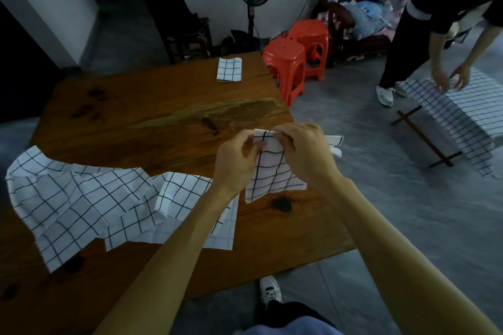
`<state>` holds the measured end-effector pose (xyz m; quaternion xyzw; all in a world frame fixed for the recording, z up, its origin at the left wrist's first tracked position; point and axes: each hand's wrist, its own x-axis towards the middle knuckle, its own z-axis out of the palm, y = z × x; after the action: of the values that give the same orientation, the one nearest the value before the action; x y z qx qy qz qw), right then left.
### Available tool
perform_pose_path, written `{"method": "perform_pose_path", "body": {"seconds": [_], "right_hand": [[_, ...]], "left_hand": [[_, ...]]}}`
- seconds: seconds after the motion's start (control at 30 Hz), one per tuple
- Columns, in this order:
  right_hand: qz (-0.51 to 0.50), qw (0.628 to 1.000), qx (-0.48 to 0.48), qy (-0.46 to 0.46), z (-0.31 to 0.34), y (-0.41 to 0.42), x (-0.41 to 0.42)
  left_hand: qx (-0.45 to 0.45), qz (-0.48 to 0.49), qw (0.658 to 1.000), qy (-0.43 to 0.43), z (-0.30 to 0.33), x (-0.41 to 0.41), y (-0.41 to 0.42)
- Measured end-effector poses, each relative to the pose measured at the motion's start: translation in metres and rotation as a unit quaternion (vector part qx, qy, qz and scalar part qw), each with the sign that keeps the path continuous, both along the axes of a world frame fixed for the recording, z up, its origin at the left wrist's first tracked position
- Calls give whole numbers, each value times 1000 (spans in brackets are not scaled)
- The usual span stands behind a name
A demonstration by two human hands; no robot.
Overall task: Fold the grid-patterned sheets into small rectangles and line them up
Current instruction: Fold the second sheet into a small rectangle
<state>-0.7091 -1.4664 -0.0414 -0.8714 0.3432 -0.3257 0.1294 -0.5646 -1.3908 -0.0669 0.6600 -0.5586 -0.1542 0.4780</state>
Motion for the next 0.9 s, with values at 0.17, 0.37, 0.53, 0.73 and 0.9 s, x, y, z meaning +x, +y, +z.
{"method": "perform_pose_path", "body": {"seconds": [0.17,0.37,0.53,0.73,0.9], "right_hand": [[9,997,75,24,-2,-1,-14],[-11,995,69,75,-8,-6,-20],[-8,974,138,182,-17,-26,-11],[34,943,224,243,-67,-90,12],[50,916,268,295,-112,-152,38]], "left_hand": [[-7,20,999,38,-1,7,9],[85,-19,983,161,-4,20,21],[121,-26,975,185,-20,26,13],[206,-19,963,171,-64,50,-35],[266,35,950,158,-111,68,-90]]}}
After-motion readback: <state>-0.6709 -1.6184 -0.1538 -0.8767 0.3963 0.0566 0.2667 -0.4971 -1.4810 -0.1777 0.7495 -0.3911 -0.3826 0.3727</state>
